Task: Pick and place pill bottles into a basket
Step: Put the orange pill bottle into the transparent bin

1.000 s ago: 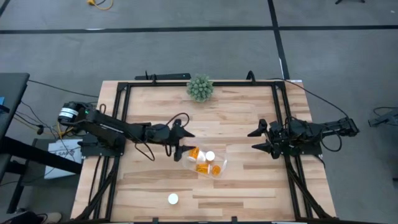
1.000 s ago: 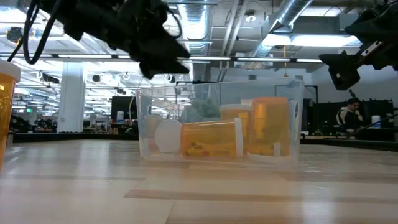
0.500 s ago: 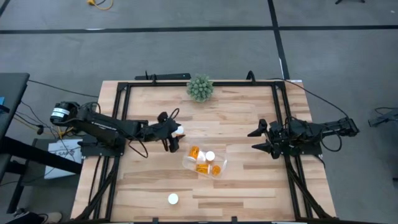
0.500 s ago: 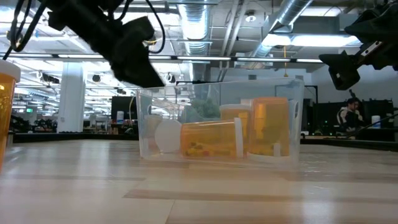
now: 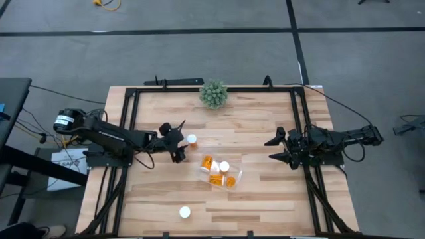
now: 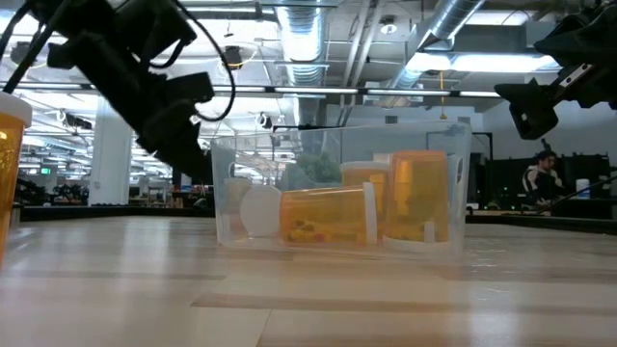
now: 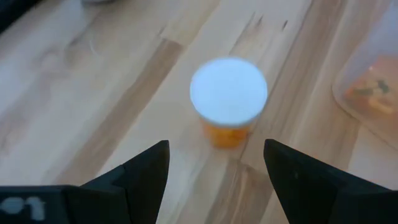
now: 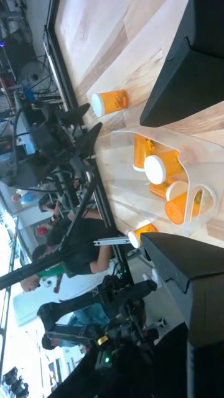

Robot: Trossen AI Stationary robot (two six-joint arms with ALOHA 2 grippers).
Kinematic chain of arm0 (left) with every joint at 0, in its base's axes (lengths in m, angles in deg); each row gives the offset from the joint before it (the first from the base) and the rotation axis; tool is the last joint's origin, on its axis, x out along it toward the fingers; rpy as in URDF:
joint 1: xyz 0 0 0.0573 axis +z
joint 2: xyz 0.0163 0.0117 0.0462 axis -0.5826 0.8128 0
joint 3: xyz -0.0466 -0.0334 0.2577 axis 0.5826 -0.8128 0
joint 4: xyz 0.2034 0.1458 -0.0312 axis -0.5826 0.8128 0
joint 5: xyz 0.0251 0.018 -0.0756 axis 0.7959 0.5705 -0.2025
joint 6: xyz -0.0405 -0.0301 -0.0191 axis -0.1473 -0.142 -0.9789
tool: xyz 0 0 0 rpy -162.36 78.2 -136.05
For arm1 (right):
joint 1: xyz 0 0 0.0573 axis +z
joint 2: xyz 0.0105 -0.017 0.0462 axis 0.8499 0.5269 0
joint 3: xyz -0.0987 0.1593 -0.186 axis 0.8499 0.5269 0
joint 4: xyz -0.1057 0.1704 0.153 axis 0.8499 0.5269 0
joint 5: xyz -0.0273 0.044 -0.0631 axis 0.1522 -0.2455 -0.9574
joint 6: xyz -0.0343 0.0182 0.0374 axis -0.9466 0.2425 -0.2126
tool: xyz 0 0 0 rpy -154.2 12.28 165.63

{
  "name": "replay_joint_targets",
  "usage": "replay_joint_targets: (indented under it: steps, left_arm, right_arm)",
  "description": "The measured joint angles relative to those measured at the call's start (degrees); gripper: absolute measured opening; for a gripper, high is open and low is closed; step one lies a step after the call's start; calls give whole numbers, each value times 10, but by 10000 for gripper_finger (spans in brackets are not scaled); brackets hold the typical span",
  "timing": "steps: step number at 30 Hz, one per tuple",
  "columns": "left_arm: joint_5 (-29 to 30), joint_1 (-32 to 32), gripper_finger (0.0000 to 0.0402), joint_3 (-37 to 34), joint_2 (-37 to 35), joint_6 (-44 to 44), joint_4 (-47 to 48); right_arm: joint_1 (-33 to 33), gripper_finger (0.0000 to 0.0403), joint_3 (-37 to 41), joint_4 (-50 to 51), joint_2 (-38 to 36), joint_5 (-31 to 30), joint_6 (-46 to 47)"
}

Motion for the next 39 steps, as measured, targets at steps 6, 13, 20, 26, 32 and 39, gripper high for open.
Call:
replay_joint_targets:
  steps: [6, 13, 20, 26, 32, 39]
  left_arm:
    - [-4, 0, 253, -47, 0, -12, -86]
    - [-21, 0, 253, -80, 43, -12, -192]
    - [-16, 1, 254, -81, 125, 6, -291]
    - [-2, 15, 254, -81, 166, 6, -327]
    - [8, 36, 254, -81, 174, 31, -371]
    - [-15, 65, 254, -81, 174, 37, -392]
  right_arm:
    - [0, 286, 0, 0, 0, 0, 0]
    - [0, 286, 0, 0, 0, 0, 0]
    - [0, 286, 0, 0, 0, 0, 0]
    - [0, 286, 0, 0, 0, 0, 0]
    - [0, 286, 0, 0, 0, 0, 0]
    - [0, 286, 0, 0, 0, 0, 0]
